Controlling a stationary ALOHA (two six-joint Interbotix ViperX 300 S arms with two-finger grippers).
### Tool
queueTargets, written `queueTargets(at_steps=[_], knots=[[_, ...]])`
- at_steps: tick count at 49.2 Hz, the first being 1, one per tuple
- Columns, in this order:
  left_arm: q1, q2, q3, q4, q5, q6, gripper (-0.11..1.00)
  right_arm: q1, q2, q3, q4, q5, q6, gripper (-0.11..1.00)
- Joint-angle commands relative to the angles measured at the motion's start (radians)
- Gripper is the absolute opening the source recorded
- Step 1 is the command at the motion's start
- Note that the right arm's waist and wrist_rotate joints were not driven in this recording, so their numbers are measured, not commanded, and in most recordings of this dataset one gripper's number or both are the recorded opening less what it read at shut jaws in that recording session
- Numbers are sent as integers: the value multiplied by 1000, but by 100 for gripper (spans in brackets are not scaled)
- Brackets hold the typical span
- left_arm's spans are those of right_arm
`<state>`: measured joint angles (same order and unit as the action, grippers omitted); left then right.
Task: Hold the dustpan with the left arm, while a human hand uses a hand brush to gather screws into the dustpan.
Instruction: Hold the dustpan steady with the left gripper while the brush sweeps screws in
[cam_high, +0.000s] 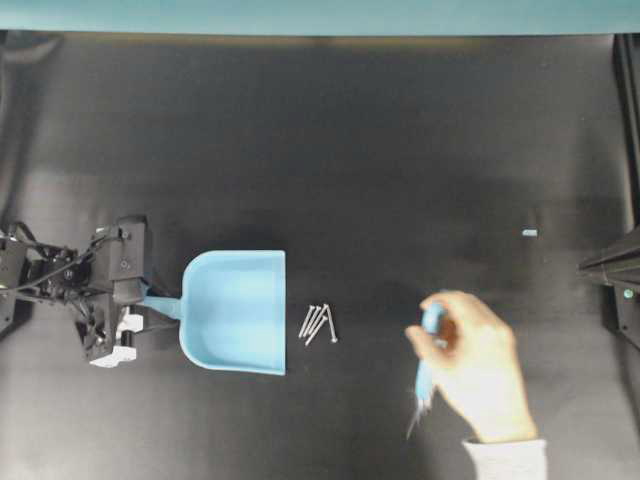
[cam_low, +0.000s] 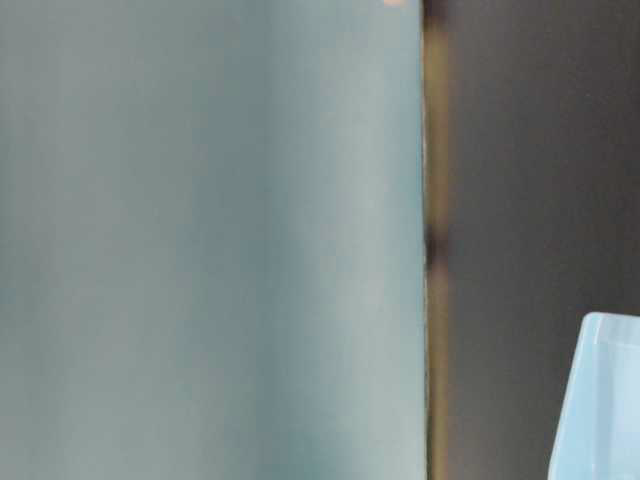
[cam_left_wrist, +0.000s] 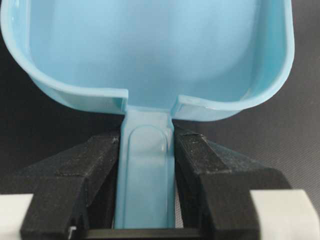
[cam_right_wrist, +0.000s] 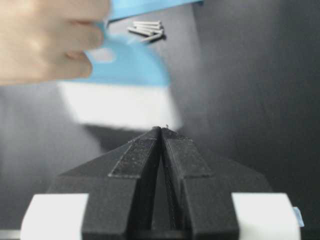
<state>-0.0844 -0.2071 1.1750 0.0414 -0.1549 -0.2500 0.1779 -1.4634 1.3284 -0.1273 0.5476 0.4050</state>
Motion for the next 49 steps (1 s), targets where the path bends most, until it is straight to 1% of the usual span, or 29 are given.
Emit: queueTargets(at_steps=[1,17,24,29,37,42,49], knots=[[-2,0,9,3,-46,5,30,0,3,-8,-2,-5,0,6],[5,-61,63,3,-156,11,30,0,3,-9,-2,-5,-2,6],[8,-35,55,3,-132,11,30,0,3,-9,-2,-5,-2,6],[8,14,32,3,-77,12,30,0,3,-8,-2,-5,-2,6],[9,48,-18,5,-9,25,30,0,3,-8,-2,-5,-2,6],[9,54,-31,3,3,40,30,0,3,-8,-2,-5,0,6],[8,58,-35,5,3,38,30,0,2,-8,-3,-5,-2,6]])
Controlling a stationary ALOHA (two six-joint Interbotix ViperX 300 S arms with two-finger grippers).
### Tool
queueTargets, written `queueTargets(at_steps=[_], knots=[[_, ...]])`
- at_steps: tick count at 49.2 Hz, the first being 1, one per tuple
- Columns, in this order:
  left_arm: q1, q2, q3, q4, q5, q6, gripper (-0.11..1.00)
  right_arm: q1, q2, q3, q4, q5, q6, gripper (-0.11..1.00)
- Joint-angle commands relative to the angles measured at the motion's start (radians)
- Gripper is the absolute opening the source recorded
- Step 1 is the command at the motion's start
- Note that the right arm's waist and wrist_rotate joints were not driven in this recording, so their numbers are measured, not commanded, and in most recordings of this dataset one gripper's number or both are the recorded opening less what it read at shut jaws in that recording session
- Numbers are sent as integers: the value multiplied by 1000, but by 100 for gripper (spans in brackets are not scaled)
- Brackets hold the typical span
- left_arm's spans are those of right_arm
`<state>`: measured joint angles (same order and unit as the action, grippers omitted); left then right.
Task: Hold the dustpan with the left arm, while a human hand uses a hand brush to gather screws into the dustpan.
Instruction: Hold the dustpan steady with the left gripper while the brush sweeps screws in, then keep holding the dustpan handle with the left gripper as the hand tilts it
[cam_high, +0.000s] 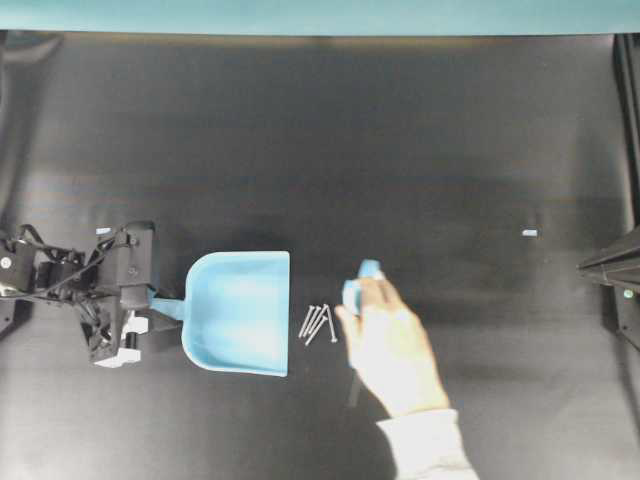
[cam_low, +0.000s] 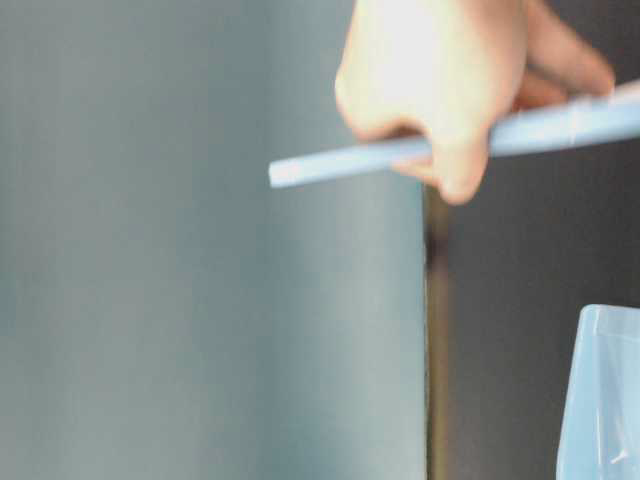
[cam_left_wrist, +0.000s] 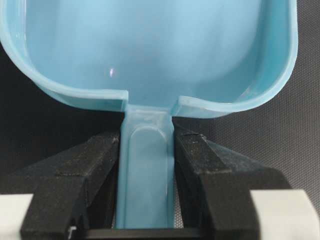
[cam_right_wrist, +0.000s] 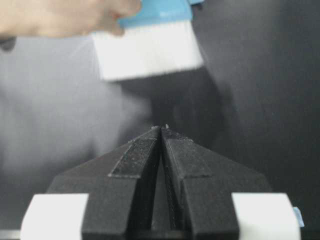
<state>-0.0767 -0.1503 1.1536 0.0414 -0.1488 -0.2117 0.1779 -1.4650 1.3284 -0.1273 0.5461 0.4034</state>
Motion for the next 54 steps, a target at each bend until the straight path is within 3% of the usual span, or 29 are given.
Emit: queueTargets(at_steps=[1,26,42,54], knots=[[2,2,-15,3,-3,0,30,0,5,-8,-3,-3,0,6],[29,34,3,5,-44,5,30,0,3,-9,-2,-3,0,6],[43,48,64,5,-224,9,30,0,3,-8,-2,-3,0,6],[66,41,115,5,-453,15,30,0,3,-8,-3,-3,0,6]])
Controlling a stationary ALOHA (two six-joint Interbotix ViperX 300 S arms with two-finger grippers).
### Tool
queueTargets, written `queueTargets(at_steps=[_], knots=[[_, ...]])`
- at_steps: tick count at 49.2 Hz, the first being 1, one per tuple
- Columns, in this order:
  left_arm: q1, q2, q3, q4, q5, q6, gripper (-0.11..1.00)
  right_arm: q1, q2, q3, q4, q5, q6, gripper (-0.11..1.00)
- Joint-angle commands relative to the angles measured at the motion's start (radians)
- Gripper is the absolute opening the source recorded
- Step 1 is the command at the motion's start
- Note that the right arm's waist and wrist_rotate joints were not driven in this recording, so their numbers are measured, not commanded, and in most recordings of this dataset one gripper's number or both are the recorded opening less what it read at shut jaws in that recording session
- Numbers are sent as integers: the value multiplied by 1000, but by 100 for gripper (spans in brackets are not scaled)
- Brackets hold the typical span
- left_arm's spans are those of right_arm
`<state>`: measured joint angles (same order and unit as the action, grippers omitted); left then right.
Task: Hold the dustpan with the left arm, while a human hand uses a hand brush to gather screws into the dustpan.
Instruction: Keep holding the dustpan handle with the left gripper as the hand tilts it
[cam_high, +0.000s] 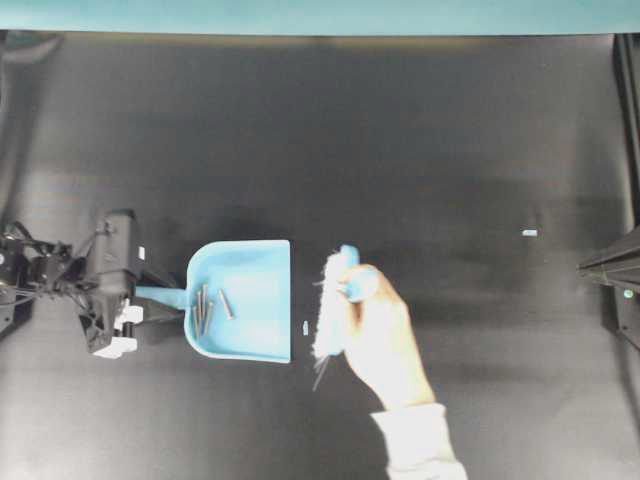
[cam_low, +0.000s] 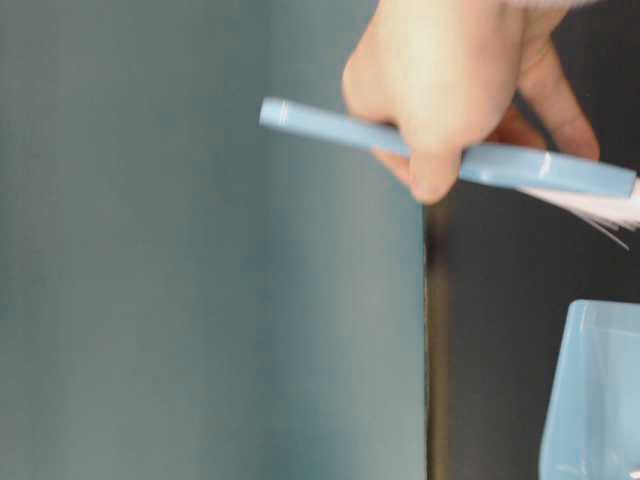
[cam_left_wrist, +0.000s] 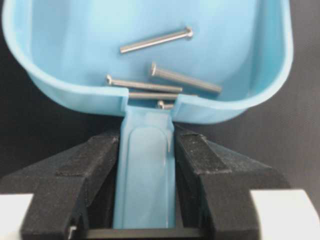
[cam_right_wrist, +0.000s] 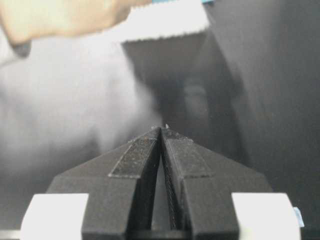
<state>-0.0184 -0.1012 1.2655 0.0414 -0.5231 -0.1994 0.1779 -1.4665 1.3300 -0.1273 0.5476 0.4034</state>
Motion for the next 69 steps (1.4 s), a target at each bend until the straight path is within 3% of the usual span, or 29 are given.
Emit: queueTargets(at_steps=[1,17,25,44,69], knots=[[9,-8,5,5,-94,5,30,0,6,-9,-2,-5,0,6],[29,6,11,5,-187,40,30,0,5,-11,-2,-5,0,6],[31,44,8,5,-170,38,30,0,5,-9,-3,-5,0,6],[25,129,-52,5,6,34,30,0,5,-9,-2,-5,0,6],[28,281,-71,5,-72,9,30,0,3,-11,-2,-5,0,6]])
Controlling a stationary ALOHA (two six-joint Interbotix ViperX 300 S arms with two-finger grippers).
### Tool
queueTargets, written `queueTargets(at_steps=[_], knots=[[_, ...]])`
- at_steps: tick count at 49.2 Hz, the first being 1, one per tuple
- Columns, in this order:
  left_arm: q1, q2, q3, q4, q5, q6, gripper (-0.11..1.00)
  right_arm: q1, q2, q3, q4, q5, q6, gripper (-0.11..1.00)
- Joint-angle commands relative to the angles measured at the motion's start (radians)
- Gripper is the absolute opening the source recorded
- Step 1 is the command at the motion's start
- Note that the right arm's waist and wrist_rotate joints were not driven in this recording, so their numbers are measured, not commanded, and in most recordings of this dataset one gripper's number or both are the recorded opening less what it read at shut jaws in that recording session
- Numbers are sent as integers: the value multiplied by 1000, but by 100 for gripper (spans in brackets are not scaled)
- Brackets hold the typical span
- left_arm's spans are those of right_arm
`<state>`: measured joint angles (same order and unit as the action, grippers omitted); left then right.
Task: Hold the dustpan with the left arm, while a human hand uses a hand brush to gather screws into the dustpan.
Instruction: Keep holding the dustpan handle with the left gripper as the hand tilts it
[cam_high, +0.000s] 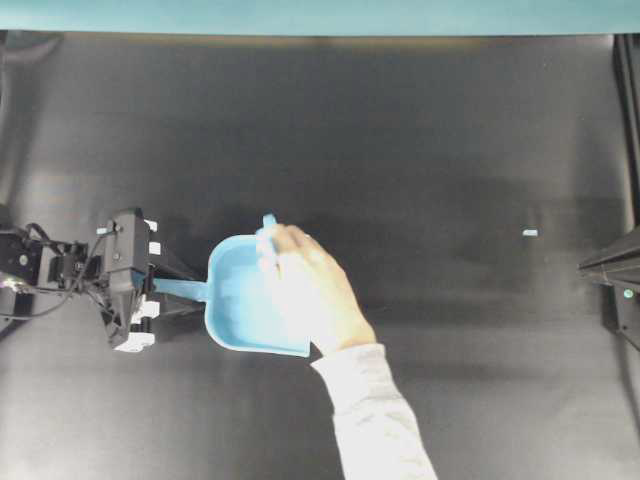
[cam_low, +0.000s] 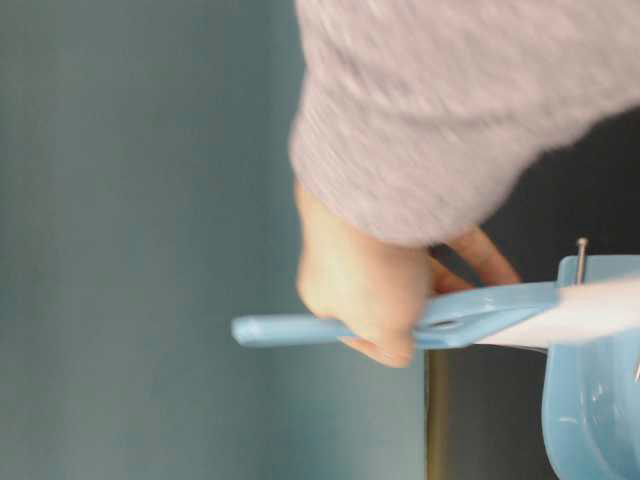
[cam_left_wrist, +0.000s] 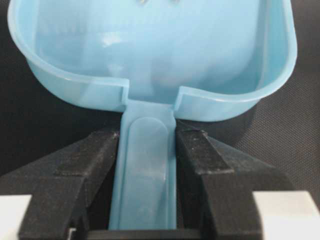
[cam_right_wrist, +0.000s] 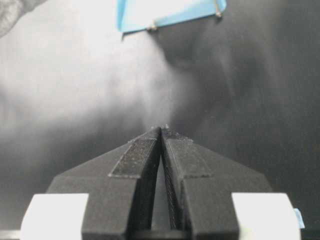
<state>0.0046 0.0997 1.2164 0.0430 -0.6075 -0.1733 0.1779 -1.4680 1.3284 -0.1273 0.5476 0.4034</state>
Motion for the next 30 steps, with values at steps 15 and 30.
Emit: queueTargets(at_steps=[15,30], knots=[[5,75,-25,2,37,-35,30,0,2,-8,-2,-5,0,6],[5,80,-37,2,37,-44,30,0,0,-8,-2,-5,0,6]])
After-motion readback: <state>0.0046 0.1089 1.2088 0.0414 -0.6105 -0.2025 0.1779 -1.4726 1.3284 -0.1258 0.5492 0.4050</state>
